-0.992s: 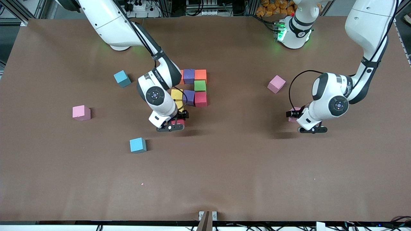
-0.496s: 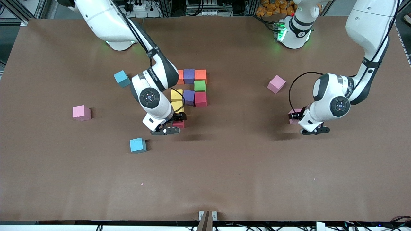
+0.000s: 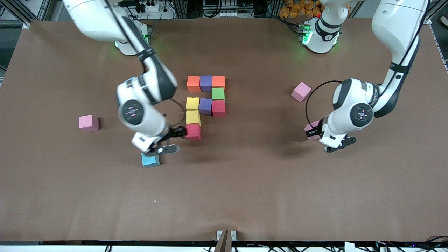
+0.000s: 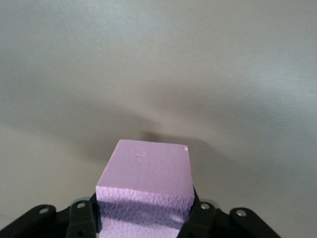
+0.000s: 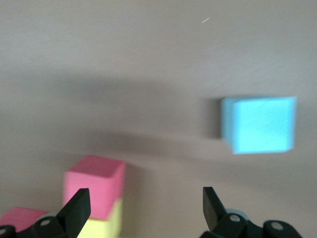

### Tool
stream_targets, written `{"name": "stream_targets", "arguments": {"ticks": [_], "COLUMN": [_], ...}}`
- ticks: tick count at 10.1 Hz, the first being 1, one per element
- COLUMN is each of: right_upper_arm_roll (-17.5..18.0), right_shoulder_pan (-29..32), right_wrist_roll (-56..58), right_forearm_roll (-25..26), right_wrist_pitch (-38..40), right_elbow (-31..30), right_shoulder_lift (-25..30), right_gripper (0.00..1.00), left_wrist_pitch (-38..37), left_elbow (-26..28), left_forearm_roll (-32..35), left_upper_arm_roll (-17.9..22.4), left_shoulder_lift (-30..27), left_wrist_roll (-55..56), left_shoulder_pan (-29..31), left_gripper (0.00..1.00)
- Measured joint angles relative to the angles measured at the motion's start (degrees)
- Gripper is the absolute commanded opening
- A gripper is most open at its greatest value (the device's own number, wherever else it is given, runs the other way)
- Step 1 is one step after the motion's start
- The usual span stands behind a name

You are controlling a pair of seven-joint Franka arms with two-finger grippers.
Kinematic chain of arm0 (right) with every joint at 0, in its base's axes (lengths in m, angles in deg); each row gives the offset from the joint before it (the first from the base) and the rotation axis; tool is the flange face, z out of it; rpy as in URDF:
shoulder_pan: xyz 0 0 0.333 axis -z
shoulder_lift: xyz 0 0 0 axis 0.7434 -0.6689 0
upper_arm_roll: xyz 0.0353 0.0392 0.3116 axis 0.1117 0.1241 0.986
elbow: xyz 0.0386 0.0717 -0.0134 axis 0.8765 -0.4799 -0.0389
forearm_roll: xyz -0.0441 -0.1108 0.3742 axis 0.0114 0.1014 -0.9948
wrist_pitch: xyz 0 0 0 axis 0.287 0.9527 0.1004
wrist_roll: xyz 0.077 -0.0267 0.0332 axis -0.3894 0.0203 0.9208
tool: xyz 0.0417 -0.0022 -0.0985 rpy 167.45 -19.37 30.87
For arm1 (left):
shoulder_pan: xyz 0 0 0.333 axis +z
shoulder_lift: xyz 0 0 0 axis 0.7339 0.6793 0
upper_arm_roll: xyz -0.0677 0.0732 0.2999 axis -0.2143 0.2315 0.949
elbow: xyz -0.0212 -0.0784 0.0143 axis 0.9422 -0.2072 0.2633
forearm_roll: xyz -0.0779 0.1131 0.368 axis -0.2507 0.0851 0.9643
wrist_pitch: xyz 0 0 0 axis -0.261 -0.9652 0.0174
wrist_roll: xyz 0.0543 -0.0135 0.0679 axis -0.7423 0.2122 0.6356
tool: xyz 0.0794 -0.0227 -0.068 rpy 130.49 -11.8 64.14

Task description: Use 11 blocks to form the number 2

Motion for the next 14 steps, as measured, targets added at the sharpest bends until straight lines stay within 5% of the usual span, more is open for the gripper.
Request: {"name": "stream_targets", "arguments": {"ticks": [5, 12, 14], "right_upper_arm_roll": [-0.3, -0.2, 0.0], "right_shoulder_pan": [7.5, 8.0, 7.9], "right_wrist_roll": [20.5, 21.1, 21.3], "right_forearm_roll": [0.0, -2.5, -2.5], "right_wrist_pitch": [-4.9, -15.7, -18.3], "right_elbow": [0.2, 0.4, 0.4], "right_shoulder_lift": [-3.4, -10.0, -12.4], "right_gripper": [1.00, 1.00, 0.77], "left_wrist_pitch": [0.0, 0.1, 0.3], "left_elbow": [-7.0, -17.2, -21.7], "left_forearm_roll": [-2.3, -2.7, -5.0], "left_upper_arm_roll": [-0.2, -0.4, -0.4], "left_shoulder_lift": [3.4, 10.2, 13.2], "left_wrist_roll": [20.0, 56.6, 64.4], "left_shoulder_pan": [-7.3, -19.9, -22.5], "left_gripper": [0.21, 0.21, 0.21]}}
